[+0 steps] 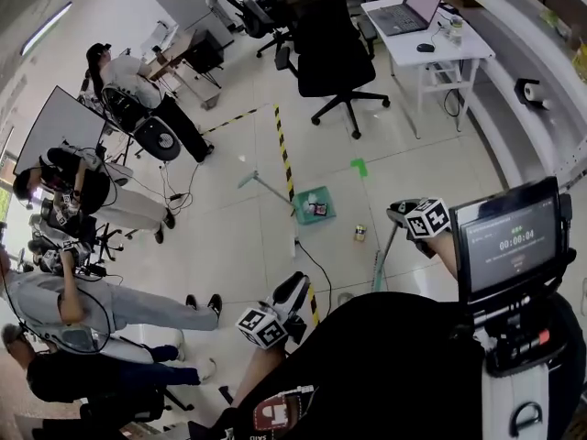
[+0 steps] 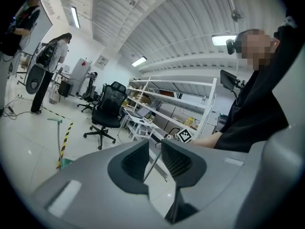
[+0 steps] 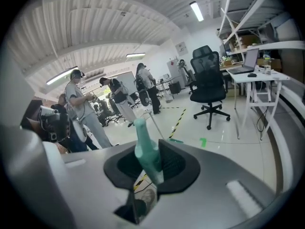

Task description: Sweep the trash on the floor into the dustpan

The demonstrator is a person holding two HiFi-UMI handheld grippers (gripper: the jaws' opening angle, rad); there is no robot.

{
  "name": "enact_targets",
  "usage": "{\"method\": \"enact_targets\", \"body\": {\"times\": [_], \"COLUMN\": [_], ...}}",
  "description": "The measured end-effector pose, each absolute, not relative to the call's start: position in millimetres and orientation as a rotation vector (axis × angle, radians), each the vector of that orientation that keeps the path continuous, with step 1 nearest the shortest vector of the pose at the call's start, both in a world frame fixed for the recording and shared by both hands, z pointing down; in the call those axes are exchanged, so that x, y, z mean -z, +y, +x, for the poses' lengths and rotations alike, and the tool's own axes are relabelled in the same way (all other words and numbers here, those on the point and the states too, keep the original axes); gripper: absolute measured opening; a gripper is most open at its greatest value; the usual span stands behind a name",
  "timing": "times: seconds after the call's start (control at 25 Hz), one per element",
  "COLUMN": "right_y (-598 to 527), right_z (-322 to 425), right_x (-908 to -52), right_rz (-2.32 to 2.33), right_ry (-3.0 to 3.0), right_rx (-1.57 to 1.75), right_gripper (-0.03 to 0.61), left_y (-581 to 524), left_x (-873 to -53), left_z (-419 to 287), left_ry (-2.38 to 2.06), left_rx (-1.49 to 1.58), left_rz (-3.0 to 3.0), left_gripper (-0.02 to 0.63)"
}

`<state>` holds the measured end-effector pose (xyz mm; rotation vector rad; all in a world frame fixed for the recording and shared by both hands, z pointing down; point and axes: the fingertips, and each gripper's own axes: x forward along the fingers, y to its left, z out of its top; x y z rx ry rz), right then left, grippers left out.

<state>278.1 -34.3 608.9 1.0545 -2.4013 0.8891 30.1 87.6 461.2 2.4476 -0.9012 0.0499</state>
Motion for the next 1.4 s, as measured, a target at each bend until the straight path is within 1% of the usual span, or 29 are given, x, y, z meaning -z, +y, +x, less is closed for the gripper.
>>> {"method": "enact_targets", "body": {"times": [0.16,0.56,0.76,0.96,1.12,1.28,1.4], "right_y": [-65,-169,-208,-255,-291,-328,-332], "right_z": [284,217,187,191,191,192,196], "right_x": [-626,-668,-697,-740,-762,-754,-743], "right_rz": [1.144,1.307,1.316,1.306,1.240,1.140,1.093], "right_ry": [-2.320,-2.071,-1.952,-1.904,-1.927,-1.984,-1.971], "right_rx": [-0.923,-0.990,-1.033,-1.089,-1.130,-1.140,-1.172], "right_gripper": [0.057,0.058,0.058,0.058,0.057,0.057,0.057], "left_y": [52,-107,-151,-162,-167,-173,-173], "left_x": [-488,-522,-545,-567,-570,-568,-576], "left_z": [24,-69,-112,-110,-108,-102,-91], "left_ry": [-0.820,-0.551,-0.584,-0.669,-0.819,-0.948,-0.946], "left_rx": [-0.029,-0.033,-0.073,-0.121,-0.111,-0.066,-0.056], "left_rz": [2.461,2.505,2.426,2.351,2.296,2.222,2.197], "left_gripper": [0.083,0.083,0.083,0.083,0.083,0.083,0.083]}}
